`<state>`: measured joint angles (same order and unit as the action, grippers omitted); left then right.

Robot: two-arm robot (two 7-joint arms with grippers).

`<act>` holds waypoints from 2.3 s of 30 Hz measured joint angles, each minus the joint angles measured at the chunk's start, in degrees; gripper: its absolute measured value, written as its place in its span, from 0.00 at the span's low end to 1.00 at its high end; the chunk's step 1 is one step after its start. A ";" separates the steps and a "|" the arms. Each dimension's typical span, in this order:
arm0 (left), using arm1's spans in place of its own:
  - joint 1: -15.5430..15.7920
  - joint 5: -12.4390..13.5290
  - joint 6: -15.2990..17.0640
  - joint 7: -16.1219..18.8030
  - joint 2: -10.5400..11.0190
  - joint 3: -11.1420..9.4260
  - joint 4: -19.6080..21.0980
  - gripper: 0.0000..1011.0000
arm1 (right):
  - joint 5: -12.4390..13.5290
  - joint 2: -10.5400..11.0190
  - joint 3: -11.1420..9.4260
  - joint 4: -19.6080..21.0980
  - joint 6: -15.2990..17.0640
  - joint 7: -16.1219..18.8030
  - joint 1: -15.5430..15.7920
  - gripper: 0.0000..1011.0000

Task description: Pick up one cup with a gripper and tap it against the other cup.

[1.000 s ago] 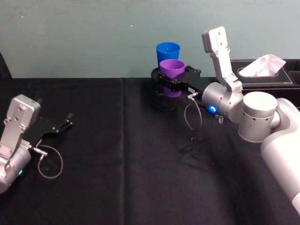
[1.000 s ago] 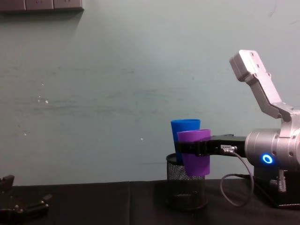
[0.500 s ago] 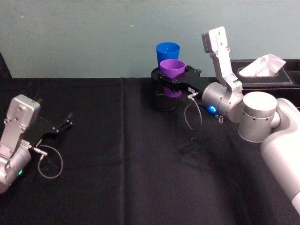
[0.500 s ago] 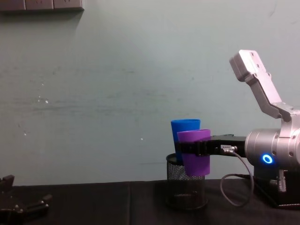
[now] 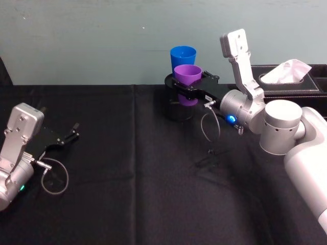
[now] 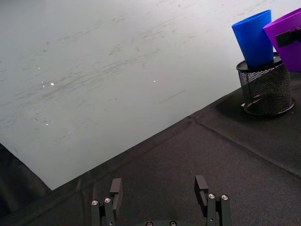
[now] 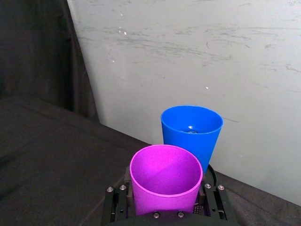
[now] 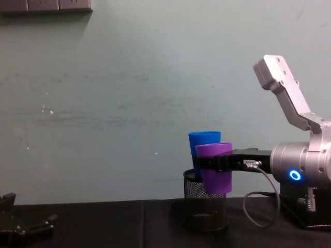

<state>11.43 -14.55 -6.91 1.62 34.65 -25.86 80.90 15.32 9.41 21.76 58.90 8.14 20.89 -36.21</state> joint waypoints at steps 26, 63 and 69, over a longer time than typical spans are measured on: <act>0.00 0.00 0.00 0.00 0.00 0.00 0.00 0.99 | 0.00 0.00 0.00 0.00 0.00 0.00 0.00 0.73; 0.00 0.00 0.00 0.00 0.00 0.00 0.00 0.99 | 0.00 0.00 0.00 0.00 0.00 0.00 0.00 0.73; 0.00 0.00 0.00 0.00 0.00 0.00 0.00 0.99 | 0.00 0.00 0.00 0.00 0.00 0.00 0.00 0.73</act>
<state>11.43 -14.55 -6.91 1.62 34.64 -25.86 80.90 15.32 9.41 21.76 58.90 8.15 20.89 -36.20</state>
